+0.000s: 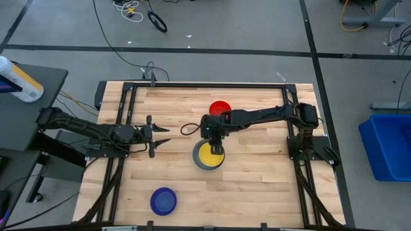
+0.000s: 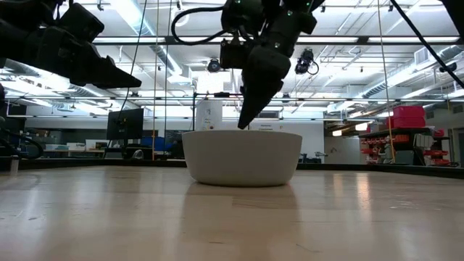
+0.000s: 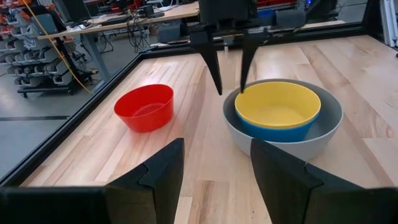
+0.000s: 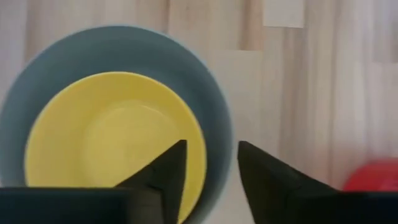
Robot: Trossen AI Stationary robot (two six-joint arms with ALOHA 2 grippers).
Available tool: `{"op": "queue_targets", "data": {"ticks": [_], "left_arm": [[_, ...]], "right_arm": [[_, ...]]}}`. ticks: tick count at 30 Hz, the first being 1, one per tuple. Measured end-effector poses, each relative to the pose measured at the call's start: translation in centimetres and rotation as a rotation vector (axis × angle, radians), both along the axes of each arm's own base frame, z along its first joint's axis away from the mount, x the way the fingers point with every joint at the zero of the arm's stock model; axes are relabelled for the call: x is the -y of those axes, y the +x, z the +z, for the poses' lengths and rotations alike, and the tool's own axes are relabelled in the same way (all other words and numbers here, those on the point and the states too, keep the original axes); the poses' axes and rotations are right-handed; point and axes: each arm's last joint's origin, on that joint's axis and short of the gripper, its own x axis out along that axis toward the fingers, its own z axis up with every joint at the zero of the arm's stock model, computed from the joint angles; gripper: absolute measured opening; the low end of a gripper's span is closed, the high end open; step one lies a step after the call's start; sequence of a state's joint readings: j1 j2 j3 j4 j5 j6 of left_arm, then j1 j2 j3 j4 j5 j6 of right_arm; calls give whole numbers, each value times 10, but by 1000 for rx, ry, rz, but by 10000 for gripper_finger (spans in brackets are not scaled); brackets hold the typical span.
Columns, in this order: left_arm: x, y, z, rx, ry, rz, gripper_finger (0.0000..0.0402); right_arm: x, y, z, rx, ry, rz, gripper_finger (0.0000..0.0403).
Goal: Nest bowls inside each other
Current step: Stack the dark blue bowl on the yellow bowl
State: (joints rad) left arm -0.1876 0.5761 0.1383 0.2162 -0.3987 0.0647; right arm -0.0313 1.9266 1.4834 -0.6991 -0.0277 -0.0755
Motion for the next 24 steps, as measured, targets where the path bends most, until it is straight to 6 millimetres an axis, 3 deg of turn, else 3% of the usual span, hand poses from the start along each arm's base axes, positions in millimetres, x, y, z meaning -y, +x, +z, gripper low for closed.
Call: {"op": "queue_targets", "data": {"ticks": [5,11,17,21,24], "left_arm": [[0,0,0,6,-6,1,194],[1,0,0,6,-15,-24,194],[1,0,0,2,-17,-23,194],[1,0,0,1,-17,-22,194],[1,0,0,0,-15,-21,194]], "right_arm": [[0,-2,12,43,-42,5,96],[-1,-19,67,299,-58,68,98],[-5,-78,116,614,-78,102,105],[-11,-128,116,796,-106,117,100],[-11,-159,103,954,-140,92,89]]}}
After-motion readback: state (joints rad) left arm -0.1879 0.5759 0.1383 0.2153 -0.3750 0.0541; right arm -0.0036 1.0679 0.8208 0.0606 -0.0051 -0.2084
